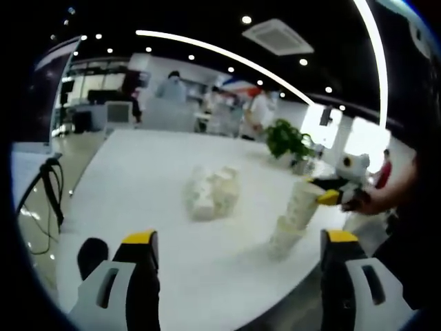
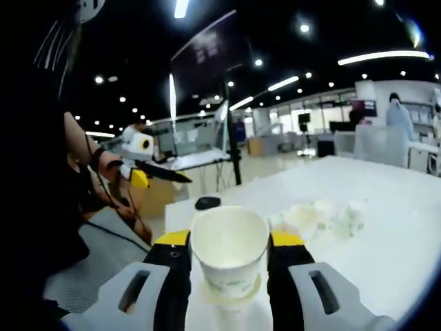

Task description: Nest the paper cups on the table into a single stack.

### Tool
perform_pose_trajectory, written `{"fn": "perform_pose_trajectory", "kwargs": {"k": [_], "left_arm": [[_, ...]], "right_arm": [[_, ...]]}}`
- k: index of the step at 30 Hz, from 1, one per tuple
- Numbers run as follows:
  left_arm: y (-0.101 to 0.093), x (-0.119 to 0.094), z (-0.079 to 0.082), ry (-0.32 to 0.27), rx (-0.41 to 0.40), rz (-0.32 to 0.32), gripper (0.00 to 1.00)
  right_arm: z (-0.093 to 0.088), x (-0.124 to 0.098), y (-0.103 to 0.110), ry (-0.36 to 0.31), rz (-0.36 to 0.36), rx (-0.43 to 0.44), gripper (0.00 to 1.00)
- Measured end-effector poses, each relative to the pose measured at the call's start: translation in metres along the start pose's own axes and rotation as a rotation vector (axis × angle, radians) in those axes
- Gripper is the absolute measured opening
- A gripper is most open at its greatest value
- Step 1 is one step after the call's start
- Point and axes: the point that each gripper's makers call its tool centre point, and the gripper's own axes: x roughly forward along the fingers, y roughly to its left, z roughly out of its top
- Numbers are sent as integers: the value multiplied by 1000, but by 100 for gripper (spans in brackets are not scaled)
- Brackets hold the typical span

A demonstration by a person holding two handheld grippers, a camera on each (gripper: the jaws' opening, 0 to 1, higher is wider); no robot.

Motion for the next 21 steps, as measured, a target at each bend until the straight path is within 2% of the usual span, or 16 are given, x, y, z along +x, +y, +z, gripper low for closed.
{"fn": "perform_pose_trajectory", "kwargs": {"k": [21], "left_arm": [[4, -4, -4, 4, -21, 9, 97]], "right_arm": [[-26, 13, 4, 53, 15, -1, 40]]}}
